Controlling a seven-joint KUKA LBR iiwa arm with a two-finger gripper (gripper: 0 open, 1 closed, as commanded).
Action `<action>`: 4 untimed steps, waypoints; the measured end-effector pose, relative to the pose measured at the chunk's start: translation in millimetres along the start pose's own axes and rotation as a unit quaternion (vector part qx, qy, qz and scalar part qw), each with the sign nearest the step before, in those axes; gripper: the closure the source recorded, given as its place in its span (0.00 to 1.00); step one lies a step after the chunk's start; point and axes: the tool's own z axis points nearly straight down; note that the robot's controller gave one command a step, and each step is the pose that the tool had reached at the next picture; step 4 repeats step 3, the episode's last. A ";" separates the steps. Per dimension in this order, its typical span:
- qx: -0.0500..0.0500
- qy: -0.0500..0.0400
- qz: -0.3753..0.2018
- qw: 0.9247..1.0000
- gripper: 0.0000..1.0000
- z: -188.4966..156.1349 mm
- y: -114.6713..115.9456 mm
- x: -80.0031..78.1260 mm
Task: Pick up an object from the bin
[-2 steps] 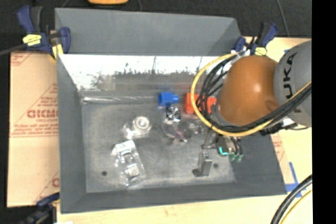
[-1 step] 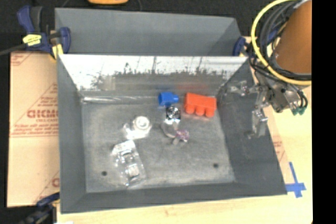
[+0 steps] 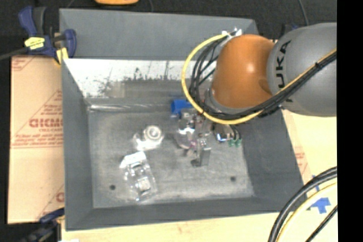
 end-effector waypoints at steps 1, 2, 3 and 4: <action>0.002 -0.003 0.057 0.998 0.00 99.4 -33.5 -14.0; 0.002 -0.004 0.056 0.998 1.00 96.0 -33.1 -14.3; 0.003 -0.007 0.028 1.000 1.00 -50.8 -40.0 -18.4; 0.003 -0.007 0.028 1.000 1.00 -50.8 -40.0 -18.4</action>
Offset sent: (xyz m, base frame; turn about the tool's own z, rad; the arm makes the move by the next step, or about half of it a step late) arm 0.0164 -0.0303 -0.0968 0.1150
